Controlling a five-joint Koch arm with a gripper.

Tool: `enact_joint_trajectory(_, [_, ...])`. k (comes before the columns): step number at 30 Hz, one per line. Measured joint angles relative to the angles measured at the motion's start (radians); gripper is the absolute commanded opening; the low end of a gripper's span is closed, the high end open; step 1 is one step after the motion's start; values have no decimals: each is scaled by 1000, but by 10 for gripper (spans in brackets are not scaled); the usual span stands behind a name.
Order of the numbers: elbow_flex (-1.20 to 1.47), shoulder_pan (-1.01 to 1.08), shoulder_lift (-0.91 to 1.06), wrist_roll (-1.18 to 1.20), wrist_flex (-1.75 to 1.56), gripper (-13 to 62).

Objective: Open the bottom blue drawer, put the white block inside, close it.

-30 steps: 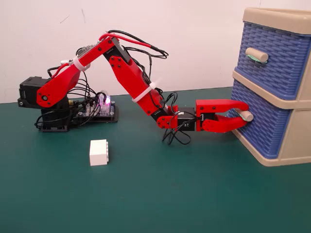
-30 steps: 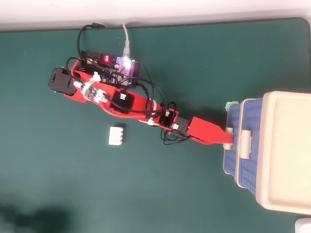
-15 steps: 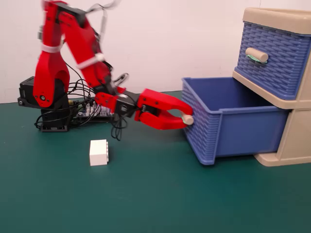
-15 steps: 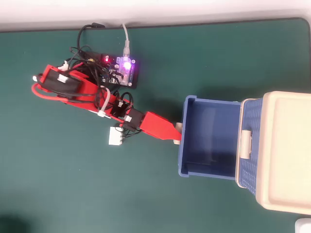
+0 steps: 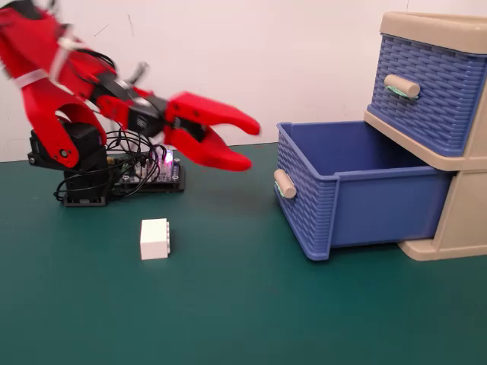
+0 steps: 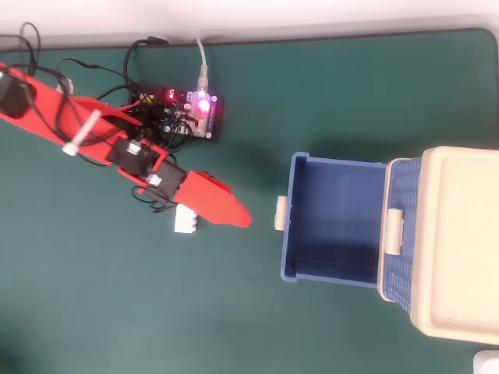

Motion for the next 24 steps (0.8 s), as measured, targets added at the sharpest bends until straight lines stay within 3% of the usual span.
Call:
enact_joint_trajectory(4, [-264, 118, 87, -114, 600, 340])
enact_joint_trajectory(10, [-614, 298, 40, -664, 1477, 339])
enact_joint_trajectory(15, [-611, 368, -40, -888, 1583, 340])
enact_joint_trajectory(24, [-592, 385, -166, -894, 1508, 340])
